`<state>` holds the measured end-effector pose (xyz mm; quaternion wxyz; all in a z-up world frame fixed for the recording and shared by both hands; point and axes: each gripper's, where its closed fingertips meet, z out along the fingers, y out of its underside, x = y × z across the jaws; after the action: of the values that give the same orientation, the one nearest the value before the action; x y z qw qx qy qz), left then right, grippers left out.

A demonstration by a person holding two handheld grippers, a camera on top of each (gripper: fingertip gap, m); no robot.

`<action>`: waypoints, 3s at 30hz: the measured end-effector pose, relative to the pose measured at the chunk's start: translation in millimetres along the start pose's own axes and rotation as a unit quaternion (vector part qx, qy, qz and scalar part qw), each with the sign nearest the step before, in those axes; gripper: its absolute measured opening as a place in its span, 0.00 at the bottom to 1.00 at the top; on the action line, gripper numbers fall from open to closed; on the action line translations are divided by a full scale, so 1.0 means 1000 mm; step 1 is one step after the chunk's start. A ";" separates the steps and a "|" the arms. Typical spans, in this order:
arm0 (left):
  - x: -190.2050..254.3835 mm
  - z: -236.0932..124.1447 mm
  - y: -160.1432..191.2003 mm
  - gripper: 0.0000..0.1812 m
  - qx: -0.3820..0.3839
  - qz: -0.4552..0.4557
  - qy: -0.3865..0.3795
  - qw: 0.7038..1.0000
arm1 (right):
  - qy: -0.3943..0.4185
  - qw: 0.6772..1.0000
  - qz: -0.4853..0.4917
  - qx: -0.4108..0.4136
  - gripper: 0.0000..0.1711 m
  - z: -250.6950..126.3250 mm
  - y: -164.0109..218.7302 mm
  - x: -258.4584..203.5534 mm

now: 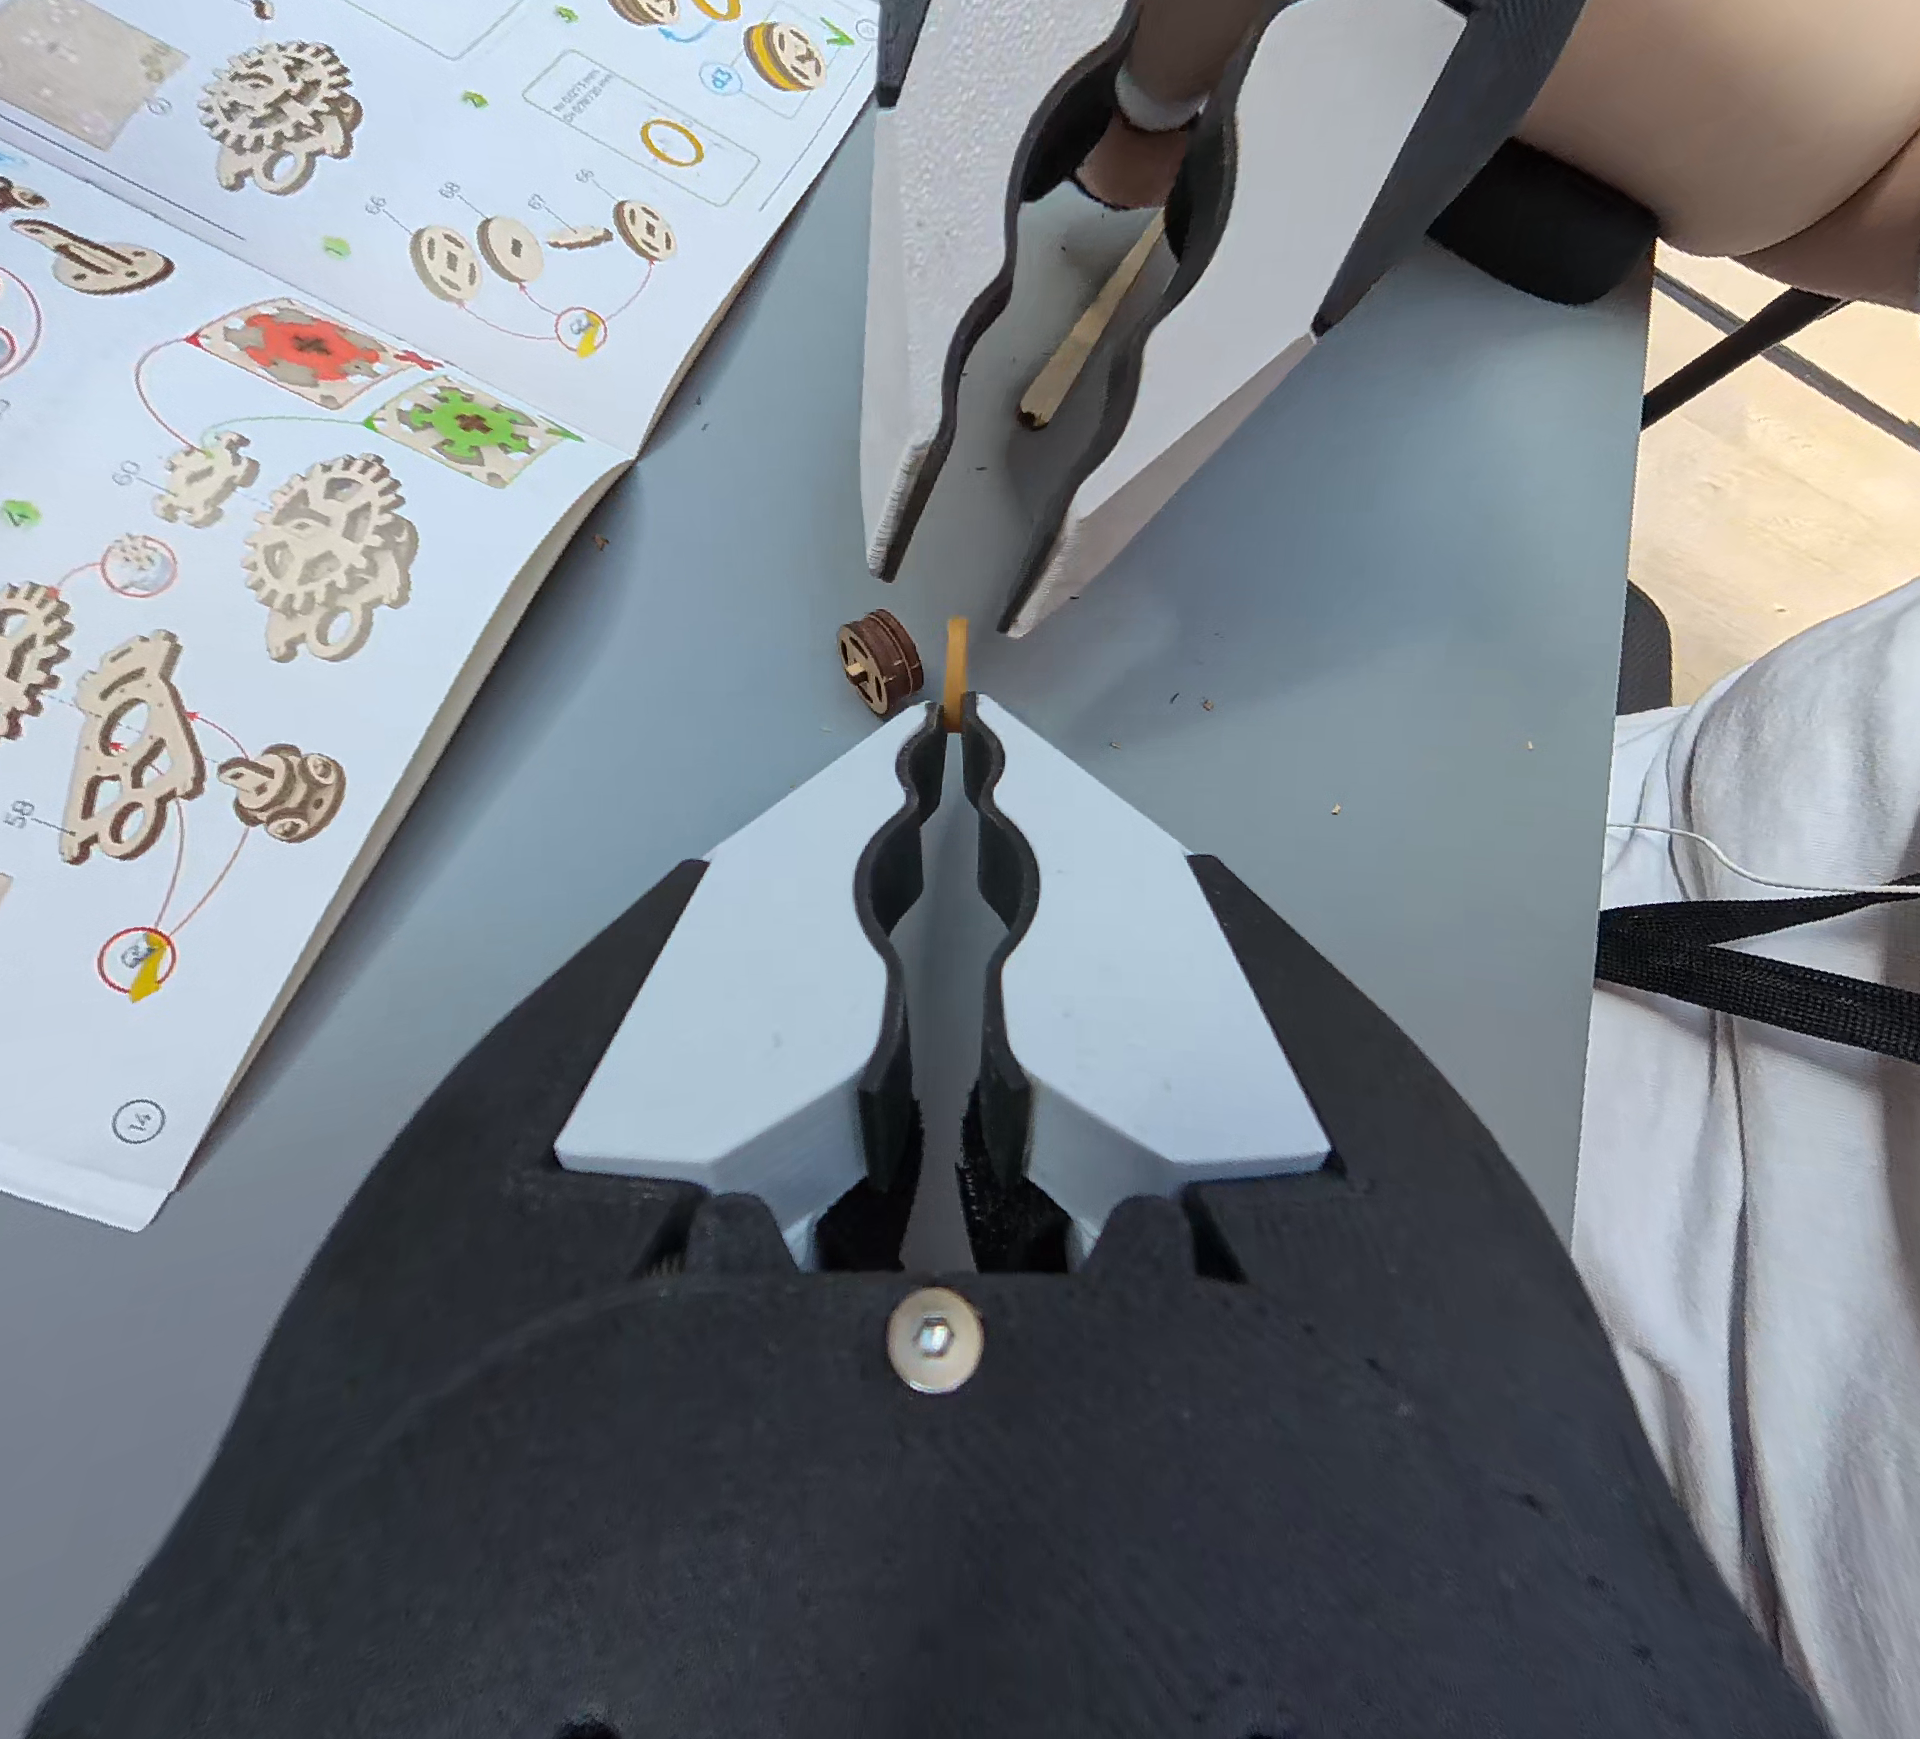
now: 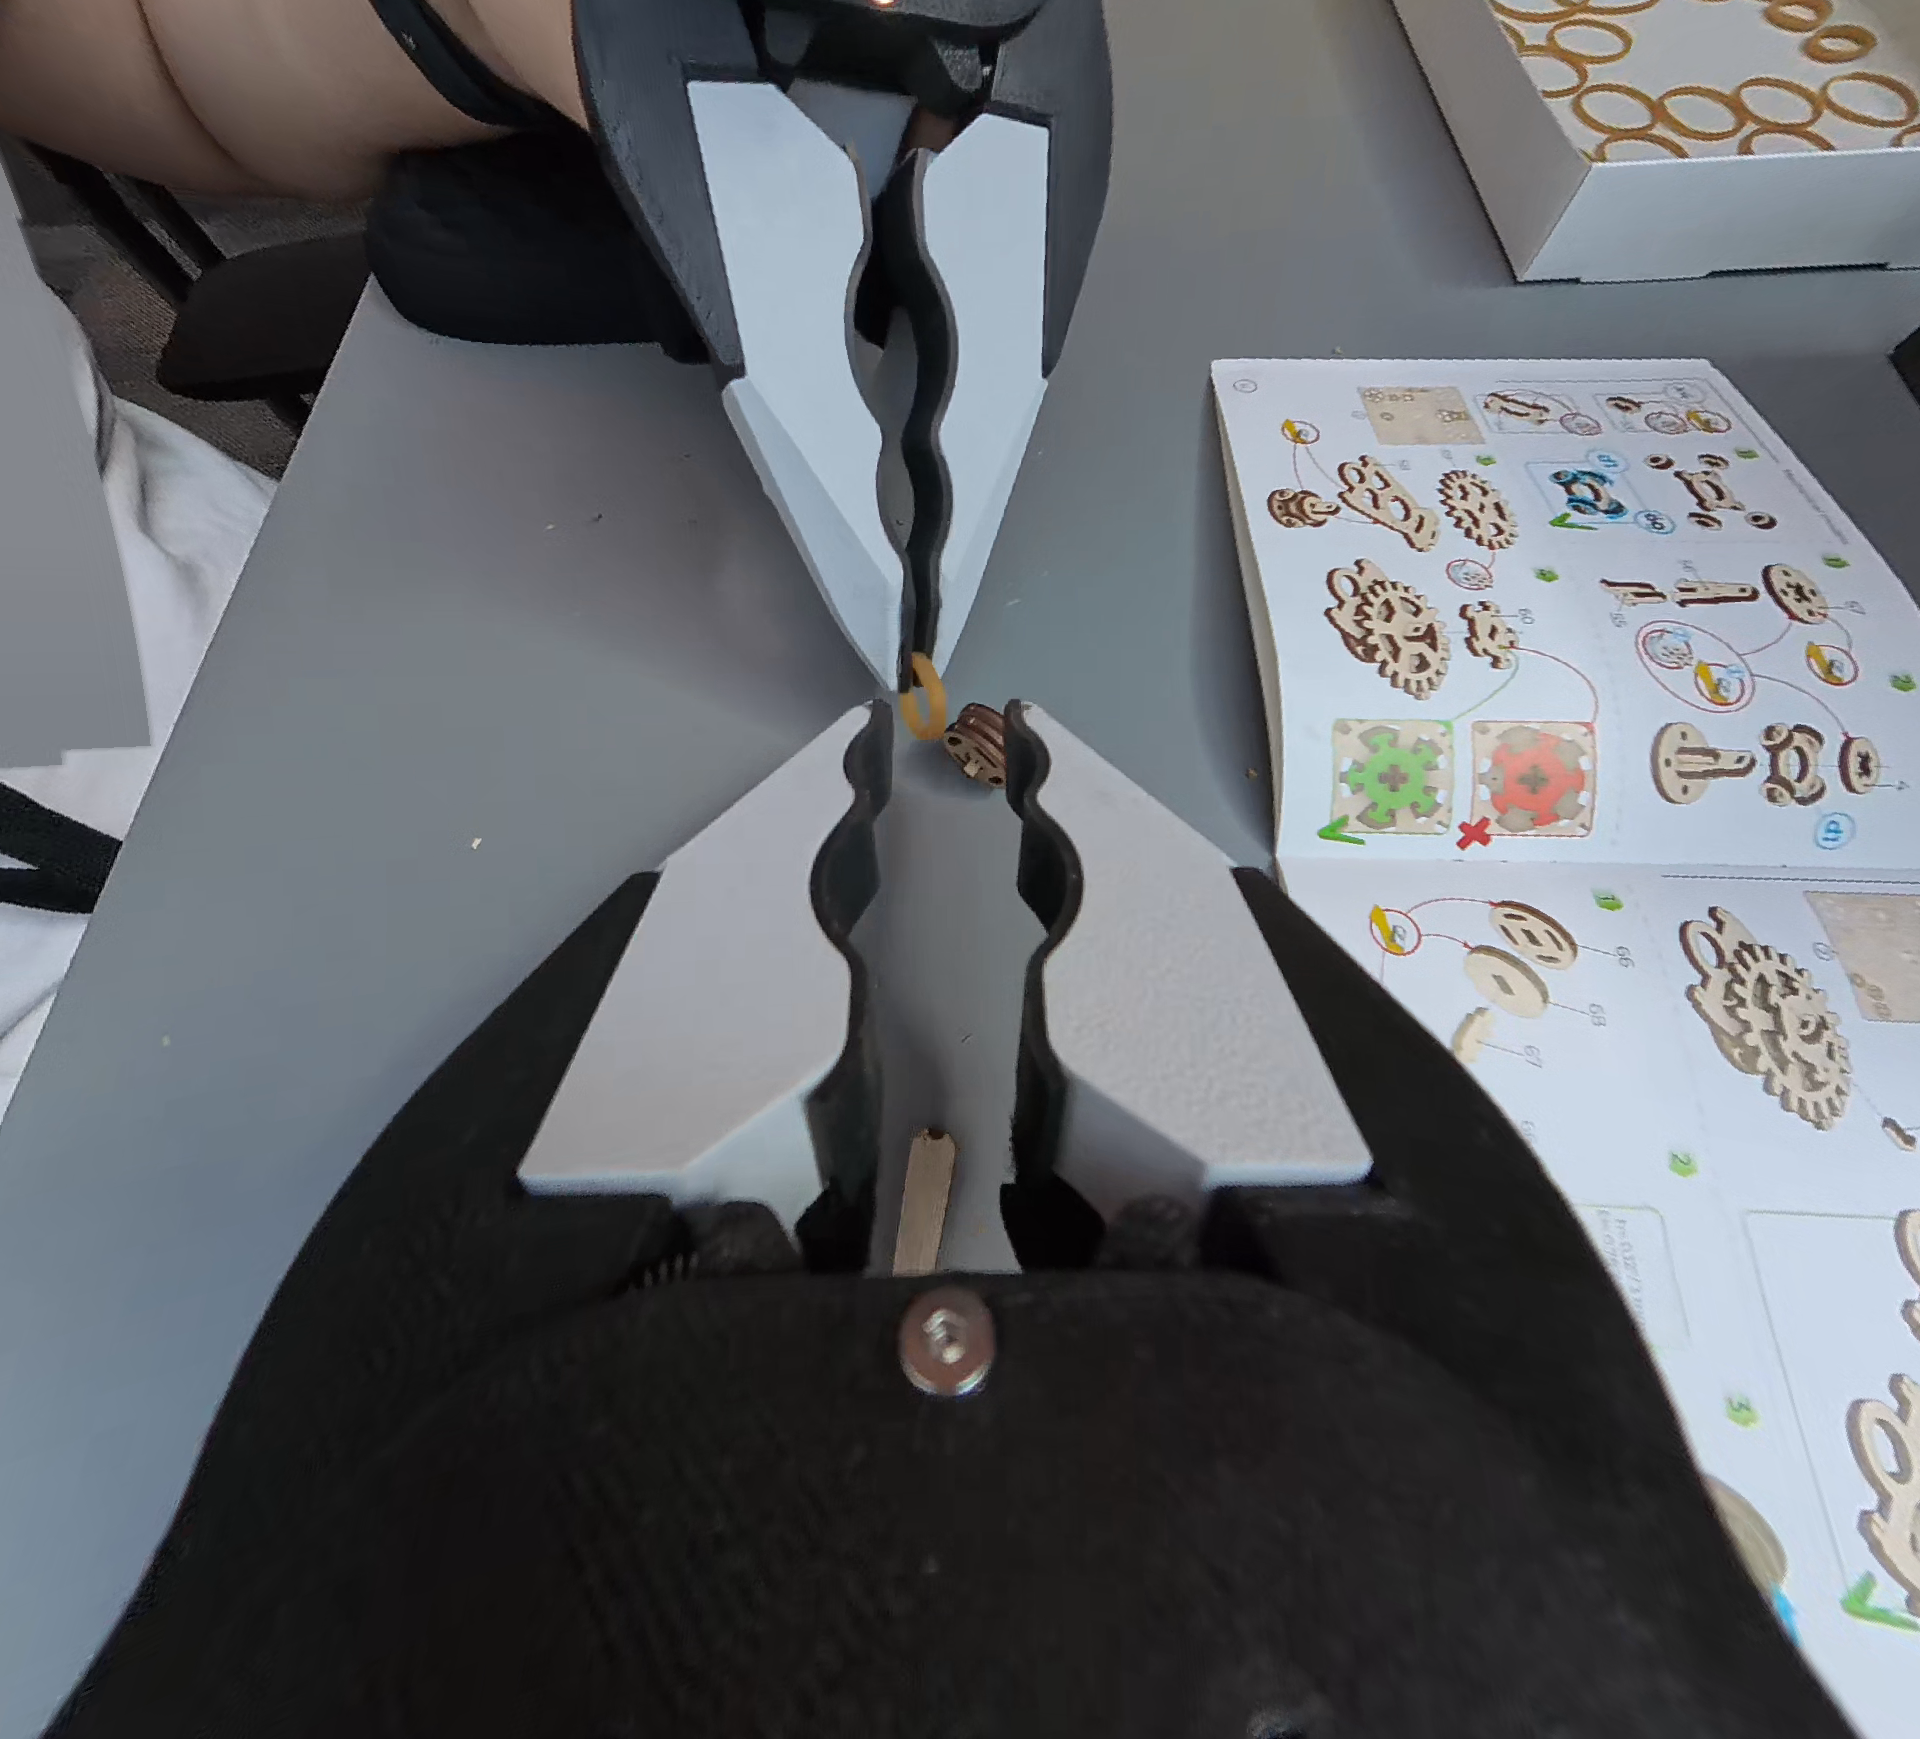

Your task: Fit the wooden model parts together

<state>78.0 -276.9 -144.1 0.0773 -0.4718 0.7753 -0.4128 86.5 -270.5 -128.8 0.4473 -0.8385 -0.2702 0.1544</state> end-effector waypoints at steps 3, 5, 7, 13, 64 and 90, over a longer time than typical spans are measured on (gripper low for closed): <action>-0.001 0.002 -0.002 0.01 0.001 0.001 -0.013 1.000 | -0.001 0.999 0.038 0.000 0.07 0.001 -0.001 0.004; -0.001 0.003 -0.004 0.01 0.008 -0.009 -0.013 1.000 | -0.005 0.999 0.053 0.004 0.06 0.001 -0.002 0.004; -0.001 0.004 -0.005 0.01 0.011 -0.022 -0.004 1.000 | 0.004 0.998 0.059 0.001 0.07 0.001 -0.002 0.006; 0.001 0.004 -0.009 0.01 0.028 -0.047 0.012 0.998 | 0.043 0.998 0.043 -0.023 0.01 0.001 0.003 0.010; -0.018 0.003 -0.007 0.14 -0.054 0.197 0.060 0.977 | 0.089 0.993 0.064 -0.040 0.00 0.003 0.017 0.020; -0.025 0.006 -0.010 0.21 0.012 -0.078 -0.046 0.996 | 0.153 0.983 -0.028 -0.095 0.00 0.011 0.014 0.018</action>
<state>101.0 -262.8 -147.6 0.0857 -0.5483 0.7268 -0.4047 100.2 -259.2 -146.9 0.4061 -0.8828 -0.2356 -0.0147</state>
